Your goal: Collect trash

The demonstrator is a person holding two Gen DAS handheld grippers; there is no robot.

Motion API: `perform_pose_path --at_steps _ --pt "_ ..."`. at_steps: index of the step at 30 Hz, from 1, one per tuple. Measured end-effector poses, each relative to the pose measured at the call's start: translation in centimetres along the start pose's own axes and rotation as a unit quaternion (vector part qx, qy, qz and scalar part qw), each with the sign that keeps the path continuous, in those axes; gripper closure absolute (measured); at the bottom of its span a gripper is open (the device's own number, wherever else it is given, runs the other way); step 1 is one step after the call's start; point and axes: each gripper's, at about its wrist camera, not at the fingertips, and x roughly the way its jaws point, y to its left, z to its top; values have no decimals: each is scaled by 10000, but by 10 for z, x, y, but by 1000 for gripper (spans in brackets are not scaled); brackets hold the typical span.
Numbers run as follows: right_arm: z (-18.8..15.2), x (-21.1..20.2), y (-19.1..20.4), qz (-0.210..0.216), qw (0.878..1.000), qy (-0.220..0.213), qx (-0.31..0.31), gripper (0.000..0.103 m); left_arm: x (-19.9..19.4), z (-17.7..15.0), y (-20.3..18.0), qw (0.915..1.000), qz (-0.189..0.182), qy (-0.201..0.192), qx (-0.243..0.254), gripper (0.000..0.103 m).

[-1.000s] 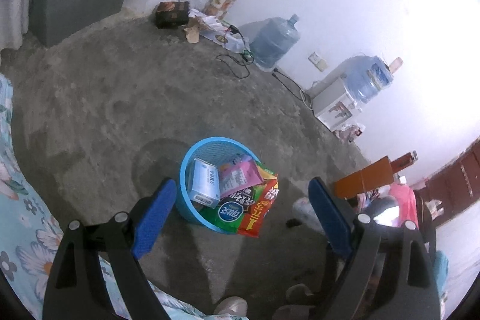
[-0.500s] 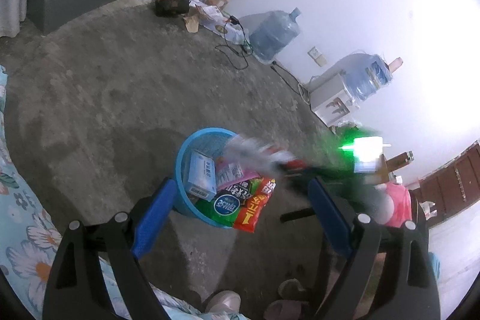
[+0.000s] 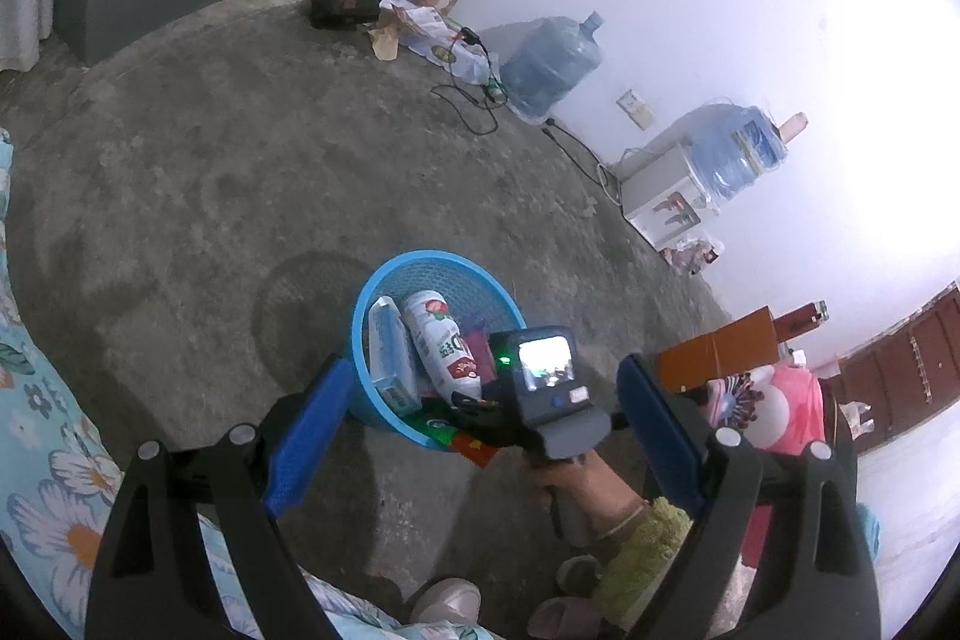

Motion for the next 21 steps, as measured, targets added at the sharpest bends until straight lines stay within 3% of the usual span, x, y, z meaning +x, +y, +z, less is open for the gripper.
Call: perform_pose_path --at_steps 3,8,10,13,17,21 --pt "-7 -35 -15 129 9990 -371 234 46 -5 0 -3 9998 73 -190 -11 16" --pt "-43 -129 -41 627 9900 -1016 747 42 -34 1 -24 9950 490 -772 392 15" --pt "-71 -192 -52 775 9811 -1501 945 41 -55 2 -35 9925 546 -957 524 16" --pt "-117 -269 -56 1032 9633 -2152 1230 30 -104 -6 -62 9893 423 -1176 750 15" --pt "-195 -366 -40 1240 9373 -2943 1394 14 -175 -42 -105 9817 267 -1331 1339 5" --pt "-256 -400 -3 1041 9268 -3364 1303 8 -225 -96 -131 9748 384 -1404 1689 5"
